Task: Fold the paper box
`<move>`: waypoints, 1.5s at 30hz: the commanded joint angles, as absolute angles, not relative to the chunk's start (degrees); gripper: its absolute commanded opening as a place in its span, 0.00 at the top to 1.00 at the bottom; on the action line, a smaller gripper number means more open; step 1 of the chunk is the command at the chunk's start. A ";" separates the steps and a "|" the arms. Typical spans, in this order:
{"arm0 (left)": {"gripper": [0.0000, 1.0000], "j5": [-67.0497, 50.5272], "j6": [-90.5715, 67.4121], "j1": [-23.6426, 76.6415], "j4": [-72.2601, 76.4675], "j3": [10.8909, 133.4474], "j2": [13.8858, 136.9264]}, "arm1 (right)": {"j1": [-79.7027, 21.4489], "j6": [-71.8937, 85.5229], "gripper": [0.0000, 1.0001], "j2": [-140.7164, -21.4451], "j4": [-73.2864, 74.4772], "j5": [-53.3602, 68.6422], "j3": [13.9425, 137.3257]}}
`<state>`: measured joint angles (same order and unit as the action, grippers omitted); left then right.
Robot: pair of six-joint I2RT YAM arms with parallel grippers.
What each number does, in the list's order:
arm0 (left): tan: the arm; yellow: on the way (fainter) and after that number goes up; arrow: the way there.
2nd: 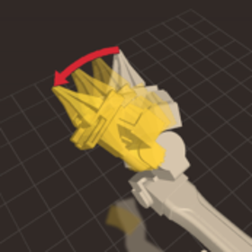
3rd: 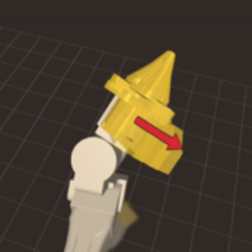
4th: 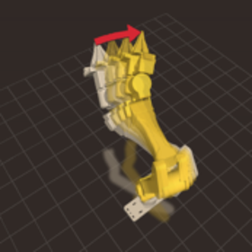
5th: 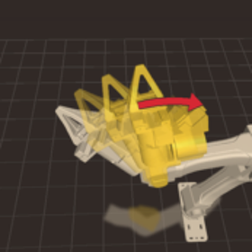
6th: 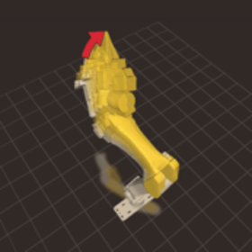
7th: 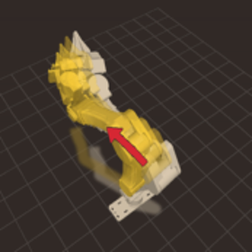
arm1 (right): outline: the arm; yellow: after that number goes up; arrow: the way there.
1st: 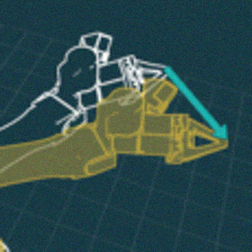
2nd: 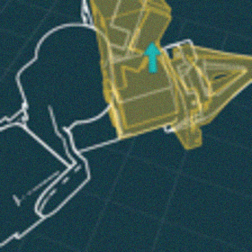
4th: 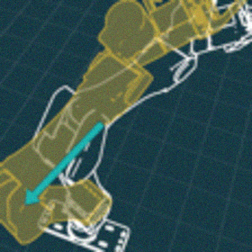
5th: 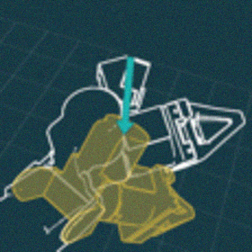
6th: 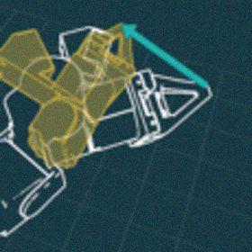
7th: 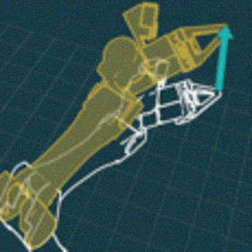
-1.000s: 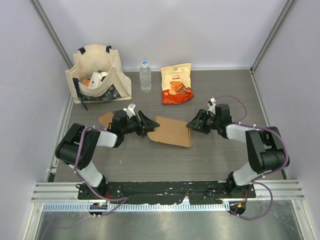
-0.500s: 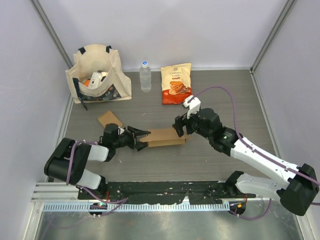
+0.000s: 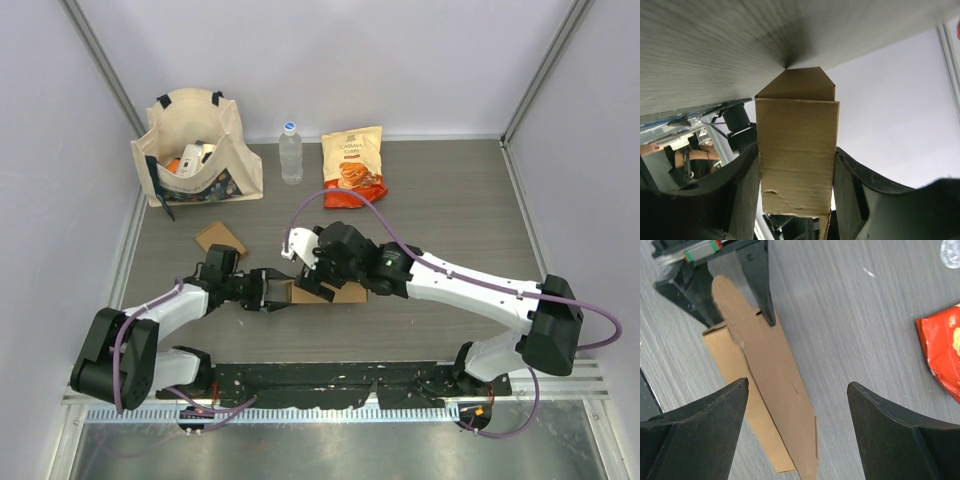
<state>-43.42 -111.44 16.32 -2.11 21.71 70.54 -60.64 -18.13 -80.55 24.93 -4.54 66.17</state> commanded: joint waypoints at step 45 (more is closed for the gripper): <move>0.01 -13.97 -44.42 6.14 -30.63 41.22 53.27 | -59.95 -25.75 0.34 -90.88 25.22 -2.03 64.34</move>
